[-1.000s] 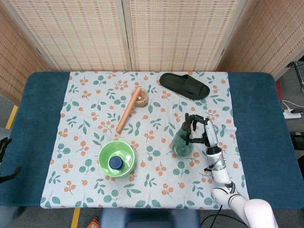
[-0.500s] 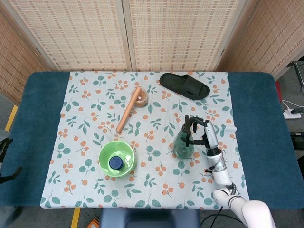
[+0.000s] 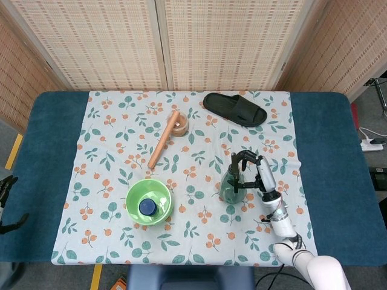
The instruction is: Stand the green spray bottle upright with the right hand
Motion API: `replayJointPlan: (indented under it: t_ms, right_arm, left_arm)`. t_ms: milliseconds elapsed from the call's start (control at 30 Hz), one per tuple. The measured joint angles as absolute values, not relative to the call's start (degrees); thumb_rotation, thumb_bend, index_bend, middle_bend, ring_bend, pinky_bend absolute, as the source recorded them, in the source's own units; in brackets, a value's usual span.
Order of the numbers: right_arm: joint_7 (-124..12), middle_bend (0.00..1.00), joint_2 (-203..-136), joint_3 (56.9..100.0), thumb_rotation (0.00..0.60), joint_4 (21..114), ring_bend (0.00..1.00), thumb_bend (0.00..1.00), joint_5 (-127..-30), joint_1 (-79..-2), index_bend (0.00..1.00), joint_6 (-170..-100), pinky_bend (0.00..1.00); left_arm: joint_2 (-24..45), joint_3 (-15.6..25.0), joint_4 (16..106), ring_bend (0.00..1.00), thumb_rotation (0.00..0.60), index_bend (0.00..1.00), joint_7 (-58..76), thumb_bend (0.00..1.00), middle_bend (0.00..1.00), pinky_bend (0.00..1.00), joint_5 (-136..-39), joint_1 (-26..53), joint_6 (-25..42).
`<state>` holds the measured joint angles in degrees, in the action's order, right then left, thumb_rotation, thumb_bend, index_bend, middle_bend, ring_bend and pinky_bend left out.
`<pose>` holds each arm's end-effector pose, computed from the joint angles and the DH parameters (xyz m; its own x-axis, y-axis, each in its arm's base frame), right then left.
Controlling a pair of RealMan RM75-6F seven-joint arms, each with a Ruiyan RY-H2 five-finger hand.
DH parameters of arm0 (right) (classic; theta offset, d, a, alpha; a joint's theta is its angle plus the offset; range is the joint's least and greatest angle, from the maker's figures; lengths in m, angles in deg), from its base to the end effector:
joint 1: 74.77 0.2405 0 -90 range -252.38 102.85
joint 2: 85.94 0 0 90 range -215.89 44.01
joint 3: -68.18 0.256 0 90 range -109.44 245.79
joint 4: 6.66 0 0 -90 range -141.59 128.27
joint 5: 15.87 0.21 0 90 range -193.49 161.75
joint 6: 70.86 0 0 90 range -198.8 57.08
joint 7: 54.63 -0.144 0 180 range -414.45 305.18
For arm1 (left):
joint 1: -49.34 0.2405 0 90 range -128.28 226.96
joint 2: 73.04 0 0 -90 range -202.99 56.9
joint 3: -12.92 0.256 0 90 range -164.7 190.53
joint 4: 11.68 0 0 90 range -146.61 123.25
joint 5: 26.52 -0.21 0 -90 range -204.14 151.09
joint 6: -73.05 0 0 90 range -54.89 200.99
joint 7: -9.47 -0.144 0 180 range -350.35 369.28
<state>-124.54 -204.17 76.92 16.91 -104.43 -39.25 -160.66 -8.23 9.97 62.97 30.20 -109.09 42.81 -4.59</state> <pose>-0.2108 -0.3404 -0.0237 -0.5228 -0.1597 0.8373 -0.6933 -0.4918 -0.5267 -0.3791 0.1954 0.1850 0.3198 0.0661 0.9452 0.9420 0.0846 -0.3246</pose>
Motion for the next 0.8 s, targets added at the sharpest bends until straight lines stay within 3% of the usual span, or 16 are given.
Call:
replayJointPlan:
  t_ms: [400, 667, 800]
  right_arm:
    - [-124.92, 0.43, -203.44, 75.59, 0.6, 17.07, 0.26, 0.0, -105.1, -39.63, 0.25, -160.2, 0.52]
    - [-124.88, 0.39, -201.82, 75.26, 0.6, 19.04, 0.22, 0.0, -105.57, -40.36, 0.19, -162.34, 0.49]
    - [-124.66, 0.35, -200.81, 74.5, 0.6, 20.21, 0.17, 0.0, -106.1, -41.0, 0.11, -162.64, 0.41]
  left_arm:
    - [-8.13, 10.33, 63.41, 0.0, 0.6, 0.0, 29.54, 0.25, 0.0, 0.0, -109.82, 42.79, -5.18]
    - [-8.04, 10.54, 63.55, 0.0, 0.6, 0.0, 29.25, 0.25, 0.0, 0.0, -110.06, 42.78, -5.35]
    - [-8.12, 10.59, 63.64, 0.0, 0.6, 0.0, 29.23, 0.25, 0.0, 0.0, -110.06, 42.78, -5.33]
